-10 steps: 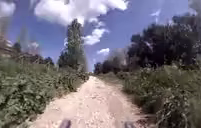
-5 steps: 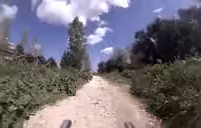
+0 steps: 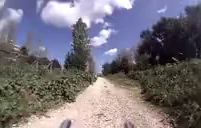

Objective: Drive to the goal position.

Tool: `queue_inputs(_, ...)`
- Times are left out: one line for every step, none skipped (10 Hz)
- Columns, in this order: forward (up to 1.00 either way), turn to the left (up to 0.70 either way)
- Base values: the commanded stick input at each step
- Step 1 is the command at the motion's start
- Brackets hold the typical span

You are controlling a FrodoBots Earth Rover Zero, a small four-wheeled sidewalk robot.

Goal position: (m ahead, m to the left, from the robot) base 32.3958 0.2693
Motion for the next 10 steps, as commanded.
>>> queue_inputs(0.81,-0.05)
queue_inputs(0.81,-0.31)
queue_inputs(0.81,-0.25)
queue_inputs(0.81,-0.15)
queue_inputs(0.81,0.0)
queue_inputs(0.81,0.0)
queue_inputs(0.81,-0.12)
queue_inputs(0.81,-0.24)
queue_inputs(0.81,-0.28)
queue_inputs(0.81,0.0)
